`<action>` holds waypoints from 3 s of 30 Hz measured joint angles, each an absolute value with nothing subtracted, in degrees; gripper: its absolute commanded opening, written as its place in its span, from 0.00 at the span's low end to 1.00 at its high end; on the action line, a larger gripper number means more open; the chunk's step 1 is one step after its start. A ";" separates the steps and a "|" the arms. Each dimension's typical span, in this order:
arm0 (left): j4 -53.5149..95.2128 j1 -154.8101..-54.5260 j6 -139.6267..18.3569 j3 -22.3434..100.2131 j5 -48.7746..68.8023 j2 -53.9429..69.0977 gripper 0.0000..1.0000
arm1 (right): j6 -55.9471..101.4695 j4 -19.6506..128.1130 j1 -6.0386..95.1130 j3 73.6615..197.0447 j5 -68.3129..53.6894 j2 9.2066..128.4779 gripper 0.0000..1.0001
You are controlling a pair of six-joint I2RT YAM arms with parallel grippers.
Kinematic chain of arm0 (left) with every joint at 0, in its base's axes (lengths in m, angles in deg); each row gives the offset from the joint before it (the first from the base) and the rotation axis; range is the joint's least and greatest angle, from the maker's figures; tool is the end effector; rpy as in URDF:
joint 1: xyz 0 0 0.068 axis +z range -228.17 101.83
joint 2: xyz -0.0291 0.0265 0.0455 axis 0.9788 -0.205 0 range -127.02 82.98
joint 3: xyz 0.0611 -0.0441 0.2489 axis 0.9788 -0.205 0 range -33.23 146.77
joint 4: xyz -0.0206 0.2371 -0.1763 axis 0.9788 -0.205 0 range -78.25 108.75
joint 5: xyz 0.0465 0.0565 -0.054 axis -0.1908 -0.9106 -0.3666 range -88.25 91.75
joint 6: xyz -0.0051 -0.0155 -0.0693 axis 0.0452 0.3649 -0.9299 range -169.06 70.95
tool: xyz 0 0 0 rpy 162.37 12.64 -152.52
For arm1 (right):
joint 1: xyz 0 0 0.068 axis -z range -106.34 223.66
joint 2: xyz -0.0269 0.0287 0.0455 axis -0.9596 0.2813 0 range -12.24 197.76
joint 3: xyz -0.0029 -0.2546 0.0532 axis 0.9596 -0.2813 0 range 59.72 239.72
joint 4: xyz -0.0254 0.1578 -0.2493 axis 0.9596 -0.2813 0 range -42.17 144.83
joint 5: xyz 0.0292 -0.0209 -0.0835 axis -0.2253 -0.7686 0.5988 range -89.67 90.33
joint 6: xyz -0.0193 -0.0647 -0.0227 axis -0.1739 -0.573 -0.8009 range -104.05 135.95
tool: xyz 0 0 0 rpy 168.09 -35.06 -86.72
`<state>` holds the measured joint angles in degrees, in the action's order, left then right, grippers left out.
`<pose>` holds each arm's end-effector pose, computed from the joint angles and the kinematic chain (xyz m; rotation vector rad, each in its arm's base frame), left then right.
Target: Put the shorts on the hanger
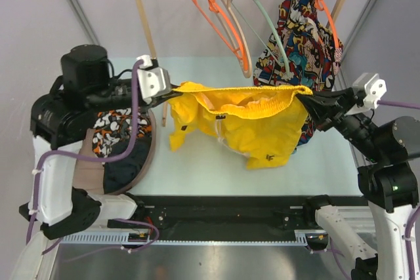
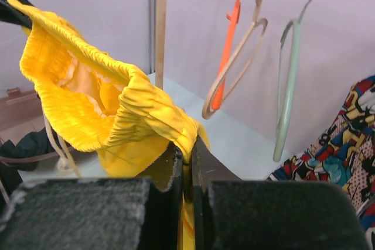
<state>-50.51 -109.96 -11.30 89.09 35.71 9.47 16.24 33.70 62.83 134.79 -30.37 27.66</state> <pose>0.1562 -0.1354 0.5627 1.3801 1.2985 -0.4983 0.1358 0.0563 0.5159 -0.5751 1.2537 0.5170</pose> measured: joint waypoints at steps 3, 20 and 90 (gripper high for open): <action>-51.56 -110.03 -9.64 90.12 35.42 9.80 0.00 | 13.90 32.83 62.83 136.10 -32.73 28.05 0.00; -22.33 -109.89 -8.72 20.96 28.56 15.19 0.00 | -12.43 35.32 57.37 95.03 -34.61 35.33 0.00; -21.26 -103.10 -30.60 42.88 33.39 27.19 1.00 | 2.45 22.34 62.33 159.73 -19.13 60.34 0.95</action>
